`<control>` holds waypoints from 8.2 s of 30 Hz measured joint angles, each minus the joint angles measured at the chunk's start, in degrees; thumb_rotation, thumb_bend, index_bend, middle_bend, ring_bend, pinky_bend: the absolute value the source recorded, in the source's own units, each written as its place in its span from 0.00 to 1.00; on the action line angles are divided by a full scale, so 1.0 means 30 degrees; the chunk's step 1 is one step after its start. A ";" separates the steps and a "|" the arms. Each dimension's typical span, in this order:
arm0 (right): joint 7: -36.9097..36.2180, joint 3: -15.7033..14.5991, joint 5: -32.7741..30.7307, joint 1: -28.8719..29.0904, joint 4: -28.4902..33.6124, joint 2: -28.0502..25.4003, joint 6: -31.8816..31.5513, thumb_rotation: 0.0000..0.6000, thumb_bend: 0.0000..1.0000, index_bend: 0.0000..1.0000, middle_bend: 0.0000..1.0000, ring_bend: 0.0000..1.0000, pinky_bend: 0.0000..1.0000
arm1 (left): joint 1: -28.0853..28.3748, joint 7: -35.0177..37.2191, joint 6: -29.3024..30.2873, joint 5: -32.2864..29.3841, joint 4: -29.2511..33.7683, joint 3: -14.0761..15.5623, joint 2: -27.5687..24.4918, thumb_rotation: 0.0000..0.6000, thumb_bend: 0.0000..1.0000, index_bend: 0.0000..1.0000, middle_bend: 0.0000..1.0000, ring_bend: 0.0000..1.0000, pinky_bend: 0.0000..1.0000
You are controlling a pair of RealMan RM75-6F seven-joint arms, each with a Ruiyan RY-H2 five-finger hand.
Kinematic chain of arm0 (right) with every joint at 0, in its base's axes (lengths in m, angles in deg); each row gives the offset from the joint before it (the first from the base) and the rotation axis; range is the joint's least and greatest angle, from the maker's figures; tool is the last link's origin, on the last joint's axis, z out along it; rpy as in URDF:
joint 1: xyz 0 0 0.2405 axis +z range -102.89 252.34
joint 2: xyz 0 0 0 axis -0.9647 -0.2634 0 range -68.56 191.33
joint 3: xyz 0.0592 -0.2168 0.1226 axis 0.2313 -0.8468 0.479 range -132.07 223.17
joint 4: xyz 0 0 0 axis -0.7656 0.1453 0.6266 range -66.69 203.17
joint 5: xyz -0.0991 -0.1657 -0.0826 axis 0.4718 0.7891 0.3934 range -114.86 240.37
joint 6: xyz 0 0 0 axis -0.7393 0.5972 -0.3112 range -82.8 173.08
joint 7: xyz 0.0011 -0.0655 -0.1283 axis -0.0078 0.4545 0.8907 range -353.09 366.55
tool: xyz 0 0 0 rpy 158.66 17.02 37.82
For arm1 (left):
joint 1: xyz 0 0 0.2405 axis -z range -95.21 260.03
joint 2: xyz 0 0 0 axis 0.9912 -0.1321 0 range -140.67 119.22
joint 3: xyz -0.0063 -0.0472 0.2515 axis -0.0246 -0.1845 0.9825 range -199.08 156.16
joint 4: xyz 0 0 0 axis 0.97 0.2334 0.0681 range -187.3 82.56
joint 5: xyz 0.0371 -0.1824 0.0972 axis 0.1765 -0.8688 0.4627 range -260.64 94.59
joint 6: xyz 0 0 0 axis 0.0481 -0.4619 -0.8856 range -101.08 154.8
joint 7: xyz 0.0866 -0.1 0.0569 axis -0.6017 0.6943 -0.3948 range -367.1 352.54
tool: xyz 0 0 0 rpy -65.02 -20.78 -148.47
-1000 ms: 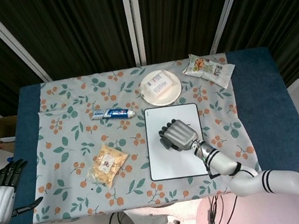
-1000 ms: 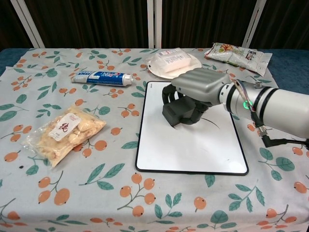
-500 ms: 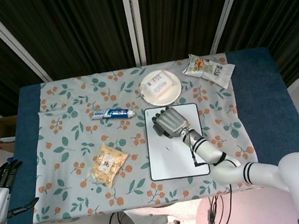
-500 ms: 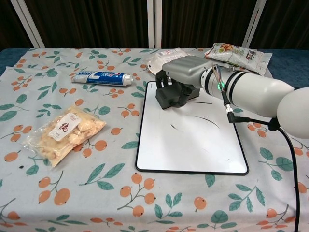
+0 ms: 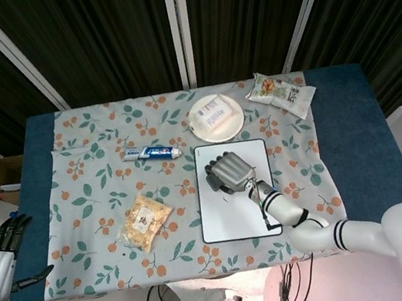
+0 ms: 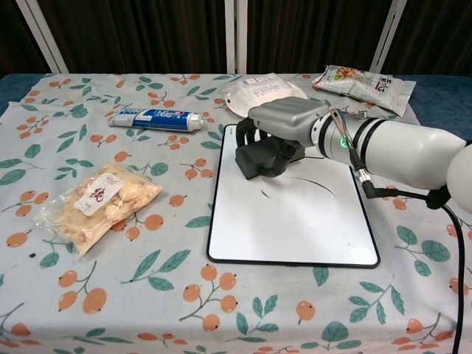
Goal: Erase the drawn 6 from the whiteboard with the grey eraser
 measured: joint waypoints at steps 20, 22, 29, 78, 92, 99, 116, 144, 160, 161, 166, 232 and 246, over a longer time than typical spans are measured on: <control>-0.0798 -0.3026 0.1741 -0.1885 0.6941 -0.4874 -0.1164 1.00 0.31 0.65 0.60 0.51 0.59 | 0.0026 -0.0091 -0.0094 0.0154 -0.0030 0.0069 0.0211 0.71 0.08 0.10 0.10 0.07 0.16; -0.1006 -0.2804 0.1563 -0.1876 0.6511 -0.4753 -0.1261 1.00 0.31 0.65 0.60 0.51 0.59 | 0.0019 -0.0090 -0.0085 0.0160 -0.0049 0.0073 0.0226 0.71 0.08 0.10 0.10 0.07 0.16; -0.1195 -0.1937 0.0172 -0.1602 0.3986 -0.3603 -0.1304 1.00 0.32 0.66 0.60 0.51 0.59 | -0.0010 -0.0019 -0.0019 0.0134 -0.0051 0.0047 0.0193 0.71 0.08 0.10 0.10 0.07 0.16; -0.3678 -0.1699 0.0132 -0.3350 0.5423 -0.4372 -0.1933 1.00 0.34 0.67 0.61 0.51 0.60 | 0.0007 -0.0284 -0.0007 0.0277 0.0213 0.0083 0.0045 0.71 0.08 0.10 0.10 0.07 0.16; -0.5418 -0.3275 0.3260 -0.4536 0.7115 -0.5988 -0.2446 1.00 0.34 0.68 0.62 0.52 0.60 | 0.0111 -0.0564 -0.0112 0.0403 0.0359 0.0102 0.0168 0.72 0.08 0.10 0.10 0.07 0.16; -0.5287 -0.3192 0.4096 -0.4378 0.5713 -0.4528 -0.2715 1.00 0.34 0.68 0.62 0.52 0.60 | 0.0065 -0.0611 -0.0113 0.0334 0.0371 0.0117 0.0138 0.72 0.08 0.10 0.10 0.07 0.16; -0.5656 -0.0663 0.3543 -0.3247 -0.0762 -0.0542 -0.3378 1.00 0.35 0.69 0.62 0.52 0.61 | 0.0015 -0.0120 -0.0099 0.0164 -0.0068 0.0084 0.0200 0.72 0.08 0.10 0.10 0.07 0.16; -1.0712 -0.3496 0.5916 -0.5845 0.4191 -0.3971 -0.3743 1.00 0.35 0.70 0.63 0.53 0.62 | 0.0059 -0.0755 -0.0066 0.0407 0.0539 0.0131 0.0055 0.72 0.08 0.10 0.10 0.07 0.16; -1.0675 -0.3248 0.6882 -0.5769 0.3261 -0.3466 -0.4230 1.00 0.35 0.70 0.63 0.53 0.62 | 0.0064 -0.0758 -0.0122 0.0351 0.0539 0.0124 0.0084 0.72 0.08 0.10 0.10 0.07 0.16; -1.0594 -0.3119 0.6882 -0.5711 0.3036 -0.3332 -0.4288 1.00 0.35 0.71 0.63 0.53 0.62 | 0.0063 -0.0742 -0.0122 0.0336 0.0518 0.0116 0.0093 0.72 0.08 0.10 0.10 0.07 0.16; -1.0260 -0.2069 0.6265 -0.5179 0.1182 -0.2319 -0.4167 1.00 0.35 0.71 0.63 0.53 0.62 | 0.0041 -0.0575 -0.0146 0.0225 0.0322 0.0091 0.0179 0.73 0.08 0.10 0.10 0.07 0.16; -1.6438 -0.4599 0.9485 -0.7939 -0.4815 -0.5708 -0.8889 1.00 0.32 0.73 0.59 0.52 0.58 | 0.0331 -0.1447 -0.0358 0.0615 0.1045 0.0106 0.0178 0.72 0.08 0.10 0.10 0.07 0.16; -1.9683 -0.5595 1.0913 -0.7738 -0.9050 -0.3543 -0.8641 1.00 0.20 0.26 0.28 0.15 0.24 | 0.0320 -0.1362 -0.0412 0.0538 0.0869 0.0157 0.0300 0.73 0.08 0.10 0.10 0.07 0.16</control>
